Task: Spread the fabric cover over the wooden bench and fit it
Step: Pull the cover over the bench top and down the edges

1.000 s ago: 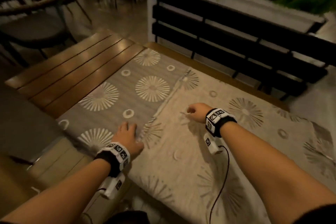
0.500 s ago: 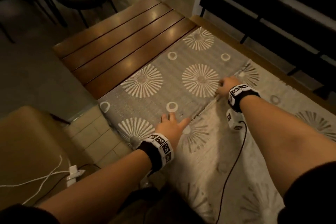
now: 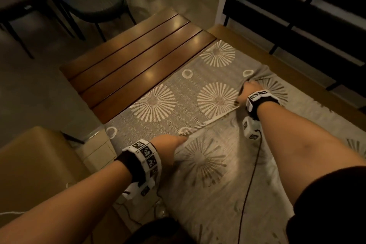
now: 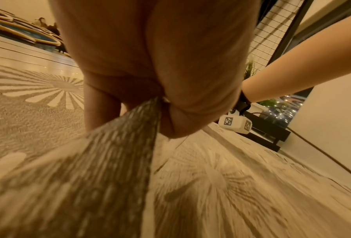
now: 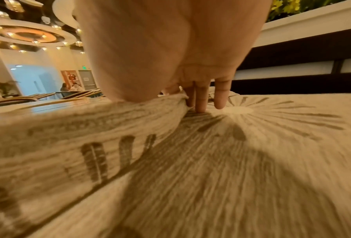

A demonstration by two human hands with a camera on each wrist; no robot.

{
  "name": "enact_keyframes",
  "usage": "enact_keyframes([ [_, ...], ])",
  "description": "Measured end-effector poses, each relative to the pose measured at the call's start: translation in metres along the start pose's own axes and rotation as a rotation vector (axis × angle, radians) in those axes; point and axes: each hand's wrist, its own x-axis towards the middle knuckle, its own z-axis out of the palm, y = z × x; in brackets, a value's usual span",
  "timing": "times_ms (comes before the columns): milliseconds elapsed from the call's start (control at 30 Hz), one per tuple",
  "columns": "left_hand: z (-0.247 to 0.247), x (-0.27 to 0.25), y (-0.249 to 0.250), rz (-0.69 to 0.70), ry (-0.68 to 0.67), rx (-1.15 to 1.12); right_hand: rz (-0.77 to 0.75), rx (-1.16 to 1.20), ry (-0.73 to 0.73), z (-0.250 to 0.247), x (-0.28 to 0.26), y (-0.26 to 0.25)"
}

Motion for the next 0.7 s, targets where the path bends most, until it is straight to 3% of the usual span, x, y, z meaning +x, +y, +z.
enact_keyframes([
  [167,-0.012,0.016,-0.014,-0.088,0.034,-0.078,-0.033,0.061,-0.02,-0.013,0.005,-0.01],
  [400,-0.041,0.009,-0.063,-0.149,0.198,-0.119,-0.171,0.112,-0.053,-0.035,0.015,-0.028],
  [567,-0.072,0.002,-0.116,-0.207,0.276,-0.07,-0.239,0.205,-0.006,-0.046,0.028,-0.074],
  [700,-0.088,-0.001,-0.176,-0.233,0.284,-0.133,-0.246,0.098,0.014,-0.058,0.044,-0.129],
])
